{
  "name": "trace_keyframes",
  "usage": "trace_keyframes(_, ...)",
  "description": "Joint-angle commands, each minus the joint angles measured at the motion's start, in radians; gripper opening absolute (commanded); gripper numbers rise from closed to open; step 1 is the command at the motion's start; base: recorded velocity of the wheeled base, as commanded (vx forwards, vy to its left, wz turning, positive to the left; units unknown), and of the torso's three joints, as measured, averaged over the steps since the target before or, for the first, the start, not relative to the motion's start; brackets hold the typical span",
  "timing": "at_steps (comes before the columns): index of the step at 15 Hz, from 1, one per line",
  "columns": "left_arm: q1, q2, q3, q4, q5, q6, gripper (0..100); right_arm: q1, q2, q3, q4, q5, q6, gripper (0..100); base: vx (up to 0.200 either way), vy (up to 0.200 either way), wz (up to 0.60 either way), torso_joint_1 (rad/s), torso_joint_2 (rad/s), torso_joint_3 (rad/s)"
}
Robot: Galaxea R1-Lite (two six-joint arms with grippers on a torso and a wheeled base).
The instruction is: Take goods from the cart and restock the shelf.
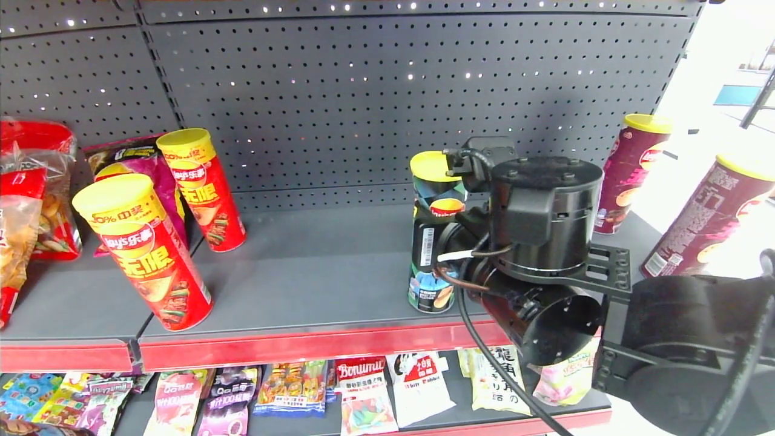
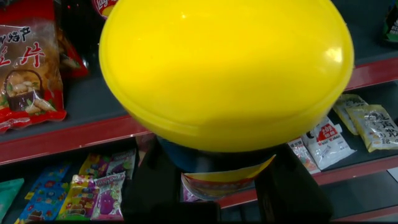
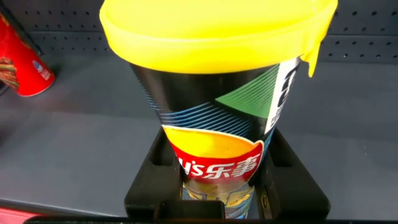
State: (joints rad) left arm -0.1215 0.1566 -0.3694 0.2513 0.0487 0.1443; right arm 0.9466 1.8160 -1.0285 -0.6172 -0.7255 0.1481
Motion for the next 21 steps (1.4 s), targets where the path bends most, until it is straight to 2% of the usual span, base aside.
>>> trace_keyframes(1, 0.000, 0.001, 0.001, 0.000, 0.000, 0.000, 0, 0.012, 0.009, 0.008, 0.001, -0.009, 0.005, 0, 0.000, 0.000, 0.00, 0.000, 0.00, 0.000)
trace_keyframes(6, 0.000, -0.005, 0.003, 0.000, 0.000, 0.000, 0, 0.043, 0.017, 0.025, 0.001, -0.052, 0.007, 0, 0.000, 0.000, 0.00, 0.000, 0.00, 0.000)
trace_keyframes(21, 0.000, -0.019, 0.023, 0.000, 0.000, 0.000, 0, 0.054, 0.040, 0.033, 0.002, -0.046, -0.008, 0, 0.000, 0.000, 0.00, 0.000, 0.00, 0.000)
